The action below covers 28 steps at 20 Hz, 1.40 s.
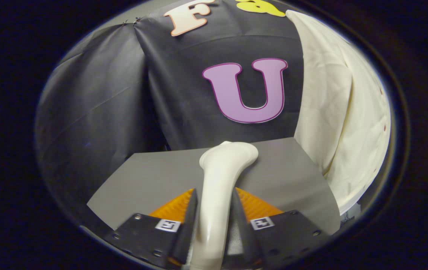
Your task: Iron the clothes twice with a garment steamer, once on the left side and once on the right side.
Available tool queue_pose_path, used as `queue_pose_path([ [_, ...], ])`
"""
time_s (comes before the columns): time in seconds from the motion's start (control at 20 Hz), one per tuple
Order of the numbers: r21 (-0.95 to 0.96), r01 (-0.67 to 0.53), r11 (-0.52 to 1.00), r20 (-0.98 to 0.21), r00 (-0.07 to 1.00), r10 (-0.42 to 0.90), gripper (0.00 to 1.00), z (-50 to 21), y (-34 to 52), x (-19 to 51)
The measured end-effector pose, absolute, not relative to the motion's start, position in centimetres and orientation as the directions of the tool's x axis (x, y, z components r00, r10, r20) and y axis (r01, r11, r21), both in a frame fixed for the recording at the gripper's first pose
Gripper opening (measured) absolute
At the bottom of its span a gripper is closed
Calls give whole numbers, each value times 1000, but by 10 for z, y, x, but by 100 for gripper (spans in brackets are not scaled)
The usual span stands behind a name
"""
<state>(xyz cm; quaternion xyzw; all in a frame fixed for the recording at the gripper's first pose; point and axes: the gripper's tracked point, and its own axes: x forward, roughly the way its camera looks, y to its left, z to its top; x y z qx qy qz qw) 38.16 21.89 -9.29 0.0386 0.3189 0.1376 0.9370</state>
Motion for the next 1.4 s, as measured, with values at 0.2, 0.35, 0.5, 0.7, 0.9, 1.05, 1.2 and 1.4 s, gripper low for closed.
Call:
queue_pose_path([
  [0.2, 158, -228, 961, -597, 753, 277, 42, -98, 223, 385],
  [0.35, 126, -232, 964, -591, 763, 261, 43, -96, 225, 383],
  [0.5, 82, -200, 976, -691, 694, 200, 45, -120, 225, 362],
  [0.7, 59, -249, 967, -651, 725, 226, 45, -104, 223, 360],
  [0.9, 139, -293, 946, -582, 748, 318, 37, -95, 228, 365],
  [1.05, 86, -303, 949, -490, 817, 305, 34, -62, 209, 372],
  [1.2, 161, -259, 952, -361, 883, 301, 33, -14, 178, 361],
  [1.4, 285, -145, 947, -203, 957, 207, 33, 59, 106, 335],
])
